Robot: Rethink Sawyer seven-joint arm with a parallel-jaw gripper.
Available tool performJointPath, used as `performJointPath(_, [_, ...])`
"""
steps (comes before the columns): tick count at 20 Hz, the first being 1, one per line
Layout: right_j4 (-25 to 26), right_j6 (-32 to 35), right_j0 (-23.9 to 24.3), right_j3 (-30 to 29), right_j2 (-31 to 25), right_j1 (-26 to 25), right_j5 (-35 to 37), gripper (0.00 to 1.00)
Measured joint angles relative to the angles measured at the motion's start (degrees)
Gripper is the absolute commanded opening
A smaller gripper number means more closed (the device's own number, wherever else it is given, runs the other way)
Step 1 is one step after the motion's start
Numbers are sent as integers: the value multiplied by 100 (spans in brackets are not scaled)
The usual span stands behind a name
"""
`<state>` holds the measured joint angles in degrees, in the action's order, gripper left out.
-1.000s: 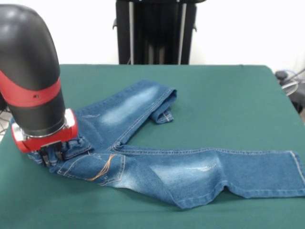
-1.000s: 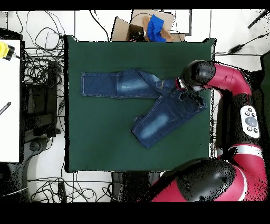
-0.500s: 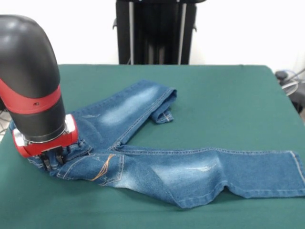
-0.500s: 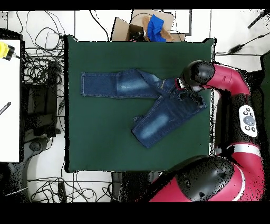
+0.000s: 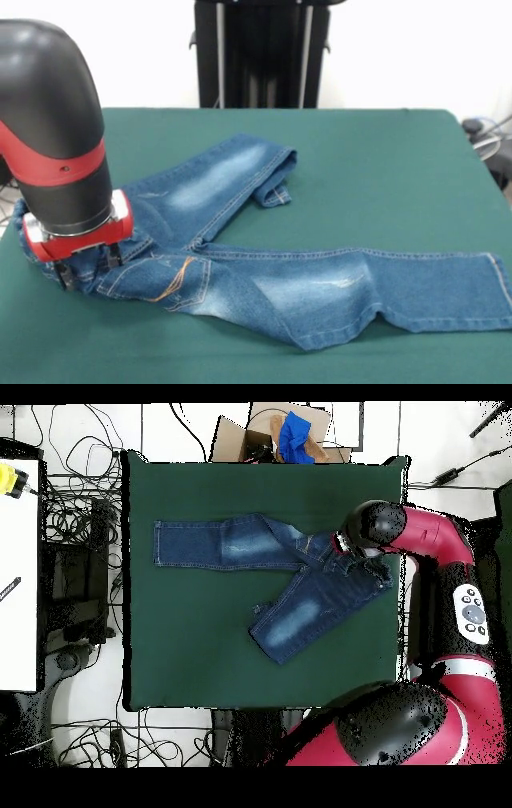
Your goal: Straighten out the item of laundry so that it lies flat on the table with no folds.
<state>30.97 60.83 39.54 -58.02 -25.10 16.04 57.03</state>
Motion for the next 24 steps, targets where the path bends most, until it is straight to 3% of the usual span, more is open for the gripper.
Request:
performJointPath(17, [-1,0,-26,-597,98,360,-610,100])
performJointPath(24, [-225,141,-308,-1461,451,906,-753,100])
